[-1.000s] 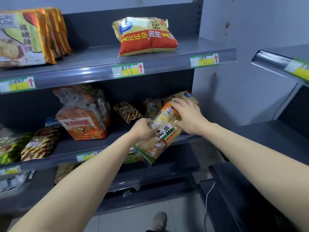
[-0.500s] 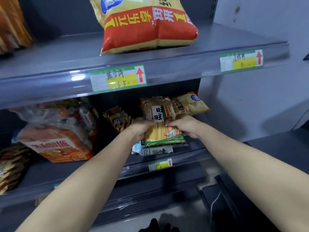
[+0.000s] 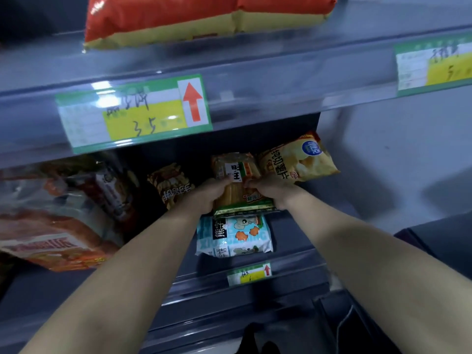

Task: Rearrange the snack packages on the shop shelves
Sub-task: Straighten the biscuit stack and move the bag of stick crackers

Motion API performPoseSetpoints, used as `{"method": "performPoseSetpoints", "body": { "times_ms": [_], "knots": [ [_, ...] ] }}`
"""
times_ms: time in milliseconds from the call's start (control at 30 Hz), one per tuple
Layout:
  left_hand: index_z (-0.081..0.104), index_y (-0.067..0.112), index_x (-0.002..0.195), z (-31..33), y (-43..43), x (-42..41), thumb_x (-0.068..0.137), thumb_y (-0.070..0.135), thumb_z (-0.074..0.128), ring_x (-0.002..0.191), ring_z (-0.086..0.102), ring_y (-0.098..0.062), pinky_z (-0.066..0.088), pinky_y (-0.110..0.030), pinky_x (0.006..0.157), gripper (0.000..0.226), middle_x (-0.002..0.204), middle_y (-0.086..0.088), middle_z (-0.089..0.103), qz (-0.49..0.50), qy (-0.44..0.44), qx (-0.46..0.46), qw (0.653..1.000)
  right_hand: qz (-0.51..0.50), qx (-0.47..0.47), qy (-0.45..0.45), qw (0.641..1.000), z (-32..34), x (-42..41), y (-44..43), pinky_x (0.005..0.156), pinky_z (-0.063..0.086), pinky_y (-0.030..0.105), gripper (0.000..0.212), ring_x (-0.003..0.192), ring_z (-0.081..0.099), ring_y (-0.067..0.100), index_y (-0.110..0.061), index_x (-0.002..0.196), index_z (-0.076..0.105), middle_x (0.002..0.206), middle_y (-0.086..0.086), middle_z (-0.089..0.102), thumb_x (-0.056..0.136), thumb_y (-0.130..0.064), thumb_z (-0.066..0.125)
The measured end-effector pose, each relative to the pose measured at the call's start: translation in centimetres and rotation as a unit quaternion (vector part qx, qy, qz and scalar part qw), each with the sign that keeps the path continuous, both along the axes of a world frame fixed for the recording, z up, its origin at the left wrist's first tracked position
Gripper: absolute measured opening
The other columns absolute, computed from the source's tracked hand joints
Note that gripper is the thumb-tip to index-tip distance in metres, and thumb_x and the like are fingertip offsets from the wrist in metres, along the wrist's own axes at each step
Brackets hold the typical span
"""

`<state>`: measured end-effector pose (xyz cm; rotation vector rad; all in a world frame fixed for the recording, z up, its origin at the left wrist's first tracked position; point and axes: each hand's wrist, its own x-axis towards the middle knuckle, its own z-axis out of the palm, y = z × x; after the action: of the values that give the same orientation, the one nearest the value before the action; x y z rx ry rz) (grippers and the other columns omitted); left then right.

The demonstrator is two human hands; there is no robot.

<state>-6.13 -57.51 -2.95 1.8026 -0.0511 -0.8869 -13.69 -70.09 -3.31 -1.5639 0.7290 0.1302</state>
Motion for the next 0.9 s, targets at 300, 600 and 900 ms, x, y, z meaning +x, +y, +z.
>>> {"method": "performPoseSetpoints", "body": {
  "times_ms": [300, 600, 900],
  "knots": [
    [0.058, 0.005, 0.121, 0.2, 0.6, 0.2, 0.088, 0.017, 0.064, 0.078, 0.062, -0.022, 0.052, -0.034, 0.077, 0.036, 0.094, -0.012, 0.065, 0.053, 0.019, -0.058, 0.997, -0.027, 0.079, -0.014, 0.996, 0.9, 0.1, 0.2, 0.065, 0.058, 0.034, 0.036, 0.077, 0.067, 0.028, 0.0, 0.116, 0.059, 0.092, 0.017, 0.068, 0.081, -0.003, 0.069],
    [0.05, 0.017, 0.131, 3.5, 0.2, 1.4, 0.077, 0.003, 0.07, 0.098, 0.065, -0.024, 0.055, -0.041, 0.083, 0.06, 0.116, -0.006, 0.065, 0.079, -0.152, -0.132, 0.976, -0.062, 0.03, -0.134, 0.989, 3.7, 2.2, -0.6, 0.085, 0.055, 0.048, 0.06, 0.097, 0.066, 0.031, -0.006, 0.119, 0.057, 0.108, 0.015, 0.068, 0.064, 0.014, 0.067],
    [0.028, 0.021, 0.144, -1.7, 0.3, 1.6, 0.082, 0.003, 0.069, 0.113, 0.05, -0.016, 0.044, -0.029, 0.088, 0.076, 0.135, -0.005, 0.051, 0.03, -0.203, -0.071, 0.976, 0.046, -0.208, -0.071, 0.974, -1.2, 4.0, -0.5, 0.105, 0.042, 0.04, 0.085, 0.124, 0.051, 0.024, -0.014, 0.144, 0.029, 0.131, 0.008, 0.055, 0.074, -0.01, 0.077]
  ]
}}
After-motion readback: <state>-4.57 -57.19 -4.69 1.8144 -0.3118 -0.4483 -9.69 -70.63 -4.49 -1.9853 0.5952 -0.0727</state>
